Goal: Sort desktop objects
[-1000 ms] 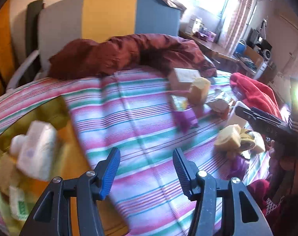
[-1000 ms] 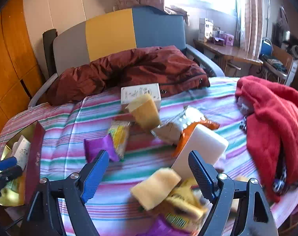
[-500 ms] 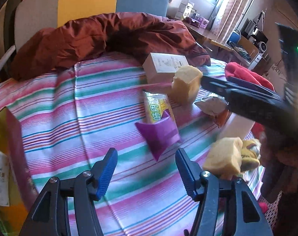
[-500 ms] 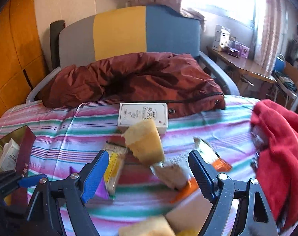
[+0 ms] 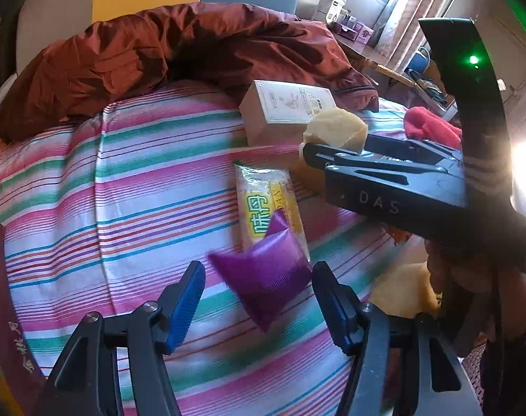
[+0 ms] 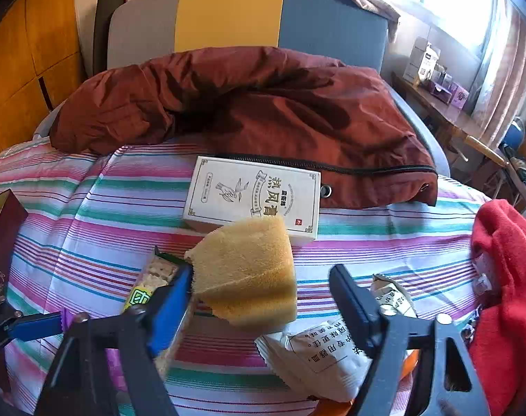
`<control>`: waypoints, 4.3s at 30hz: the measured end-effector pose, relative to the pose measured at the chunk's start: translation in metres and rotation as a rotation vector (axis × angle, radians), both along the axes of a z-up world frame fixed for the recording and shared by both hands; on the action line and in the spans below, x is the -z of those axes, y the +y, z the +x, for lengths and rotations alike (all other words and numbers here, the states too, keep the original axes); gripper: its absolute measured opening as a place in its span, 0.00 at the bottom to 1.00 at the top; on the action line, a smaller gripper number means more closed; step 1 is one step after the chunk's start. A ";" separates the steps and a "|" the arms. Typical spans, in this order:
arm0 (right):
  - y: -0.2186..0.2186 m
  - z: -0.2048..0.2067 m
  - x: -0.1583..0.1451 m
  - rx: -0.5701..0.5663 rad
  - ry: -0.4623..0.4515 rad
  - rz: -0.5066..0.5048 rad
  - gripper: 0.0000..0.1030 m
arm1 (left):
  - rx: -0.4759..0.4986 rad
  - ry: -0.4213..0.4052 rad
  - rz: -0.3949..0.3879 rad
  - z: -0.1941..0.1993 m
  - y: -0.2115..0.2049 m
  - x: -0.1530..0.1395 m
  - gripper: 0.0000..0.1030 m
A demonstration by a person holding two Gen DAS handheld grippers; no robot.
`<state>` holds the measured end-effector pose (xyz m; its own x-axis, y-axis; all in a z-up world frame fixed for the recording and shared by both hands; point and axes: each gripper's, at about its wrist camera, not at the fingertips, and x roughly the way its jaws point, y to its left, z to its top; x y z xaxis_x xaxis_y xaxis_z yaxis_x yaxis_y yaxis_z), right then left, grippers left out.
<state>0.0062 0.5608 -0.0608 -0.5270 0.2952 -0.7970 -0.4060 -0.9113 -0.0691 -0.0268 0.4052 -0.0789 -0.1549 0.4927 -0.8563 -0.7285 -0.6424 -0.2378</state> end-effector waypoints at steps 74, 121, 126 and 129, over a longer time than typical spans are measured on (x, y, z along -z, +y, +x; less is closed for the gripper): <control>-0.372 0.002 -0.036 -0.606 0.103 -0.418 0.74 | -0.715 0.191 0.039 0.001 -0.427 -0.047 0.61; -0.264 0.094 -0.042 -0.251 0.174 -0.197 0.81 | -0.444 0.506 -0.153 0.039 -0.317 -0.091 0.61; -0.250 0.101 -0.043 -0.209 0.179 -0.190 0.81 | -0.418 0.517 -0.152 0.041 -0.307 -0.093 0.61; -0.241 0.105 -0.044 -0.188 0.183 -0.185 0.82 | -0.407 0.524 -0.150 0.042 -0.302 -0.095 0.61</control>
<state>0.1115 0.3194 -0.0164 -0.6981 0.0378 -0.7150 -0.2200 -0.9616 0.1640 0.0155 0.1032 0.0162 -0.7159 0.1893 -0.6721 -0.4168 -0.8881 0.1938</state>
